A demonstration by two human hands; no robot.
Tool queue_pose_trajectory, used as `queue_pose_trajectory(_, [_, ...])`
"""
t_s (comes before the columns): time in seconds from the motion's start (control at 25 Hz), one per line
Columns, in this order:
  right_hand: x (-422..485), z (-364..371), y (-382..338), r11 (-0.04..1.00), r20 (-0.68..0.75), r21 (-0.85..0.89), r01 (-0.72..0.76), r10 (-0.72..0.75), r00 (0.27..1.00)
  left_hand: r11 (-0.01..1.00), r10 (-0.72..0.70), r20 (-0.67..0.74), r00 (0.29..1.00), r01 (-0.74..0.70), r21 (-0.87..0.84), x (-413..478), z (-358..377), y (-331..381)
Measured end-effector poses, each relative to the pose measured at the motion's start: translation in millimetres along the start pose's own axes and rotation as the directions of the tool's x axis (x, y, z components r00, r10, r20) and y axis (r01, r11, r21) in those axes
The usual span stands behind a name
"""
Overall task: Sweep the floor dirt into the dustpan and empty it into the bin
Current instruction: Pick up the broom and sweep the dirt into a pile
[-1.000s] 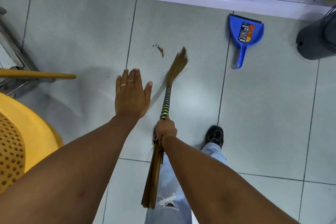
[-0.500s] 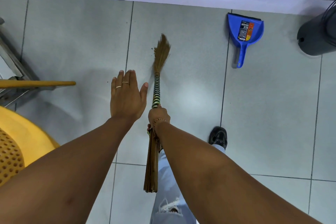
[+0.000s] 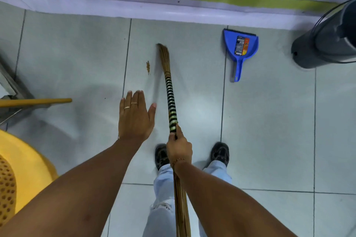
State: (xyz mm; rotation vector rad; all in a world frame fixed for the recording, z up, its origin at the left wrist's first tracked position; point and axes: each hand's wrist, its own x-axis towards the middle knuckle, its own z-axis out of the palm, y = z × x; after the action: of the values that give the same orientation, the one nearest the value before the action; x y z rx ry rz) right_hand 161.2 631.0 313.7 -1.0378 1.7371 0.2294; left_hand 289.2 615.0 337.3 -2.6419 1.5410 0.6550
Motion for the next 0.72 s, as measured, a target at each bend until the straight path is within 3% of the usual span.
queue_pose_trajectory(0.16, [24.8, -50.6, -13.5, 0.997, -0.080, 0.043, 0.068, -0.065, 0.995, 0.999, 0.041, -0.004, 0.999, -0.041, -0.008, 24.2, -5.2, 49.7])
queue_pose_trajectory(0.32, [70.3, -117.5, -19.3, 0.977, -0.201, 0.212, 0.035, 0.008, 0.980, 0.995, 0.099, -0.012, 0.995, -0.099, 0.018, 57.0, 4.8, 118.4])
queue_pose_trajectory(0.52, [160.9, -256.9, 8.7, 0.956, -0.330, 0.286, -0.070, 0.167, 0.929, 0.993, 0.077, 0.063, 0.995, -0.071, -0.094, 103.7, 47.5, 282.0])
queue_pose_trajectory(0.72, [275.5, -399.0, 18.9, 0.934, -0.271, 0.322, -0.156, 0.249, 0.930, 0.990, 0.124, 0.078, 0.989, -0.118, -0.074, 177.5, 98.3, 436.3])
